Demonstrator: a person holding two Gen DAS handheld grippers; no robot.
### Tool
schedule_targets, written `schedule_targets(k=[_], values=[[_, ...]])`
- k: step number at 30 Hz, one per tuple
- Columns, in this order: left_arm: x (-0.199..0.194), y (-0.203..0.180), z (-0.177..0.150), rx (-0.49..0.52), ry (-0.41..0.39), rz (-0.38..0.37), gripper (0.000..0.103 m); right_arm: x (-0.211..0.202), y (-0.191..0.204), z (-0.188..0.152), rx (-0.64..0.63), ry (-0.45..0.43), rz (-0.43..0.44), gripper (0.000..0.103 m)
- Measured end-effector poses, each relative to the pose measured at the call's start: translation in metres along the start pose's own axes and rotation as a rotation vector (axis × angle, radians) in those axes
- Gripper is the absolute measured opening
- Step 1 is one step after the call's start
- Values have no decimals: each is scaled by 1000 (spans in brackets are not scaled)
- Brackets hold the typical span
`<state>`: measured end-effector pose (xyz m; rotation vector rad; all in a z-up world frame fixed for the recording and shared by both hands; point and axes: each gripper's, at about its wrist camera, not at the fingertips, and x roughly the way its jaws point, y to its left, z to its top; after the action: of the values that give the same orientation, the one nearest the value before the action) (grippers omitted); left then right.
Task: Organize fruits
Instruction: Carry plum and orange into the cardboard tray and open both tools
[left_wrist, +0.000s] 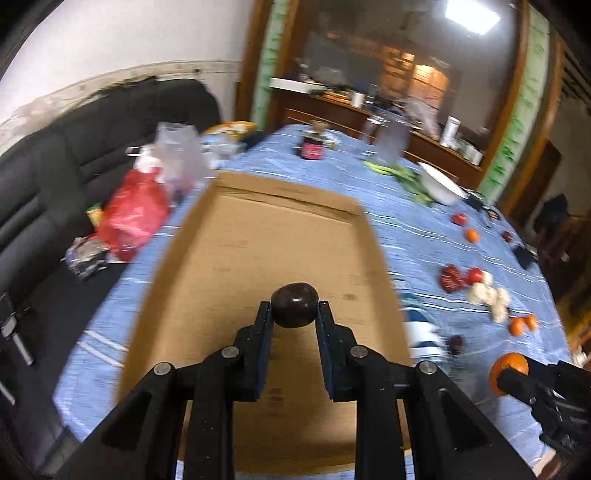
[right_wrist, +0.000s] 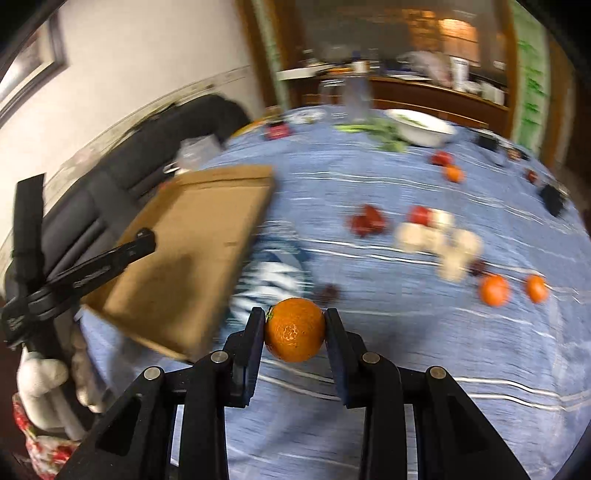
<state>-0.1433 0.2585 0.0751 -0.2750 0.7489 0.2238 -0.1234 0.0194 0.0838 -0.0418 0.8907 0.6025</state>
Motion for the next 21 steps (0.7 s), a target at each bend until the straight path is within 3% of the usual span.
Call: schedule_targets(k=[2,8,13,21], values=[[1,13,-1,-10,1,30,23,15,25,8,-37,23,44,35],[15,41,-4,-51,33,56,23,61,69,17,-124,79,63,36],[17,49,-6,-65,40,54,23,90,73,19,-131,106,41,36],[15,51,-7,-70,38,65,23,100,75,10,-137,139,33,36]])
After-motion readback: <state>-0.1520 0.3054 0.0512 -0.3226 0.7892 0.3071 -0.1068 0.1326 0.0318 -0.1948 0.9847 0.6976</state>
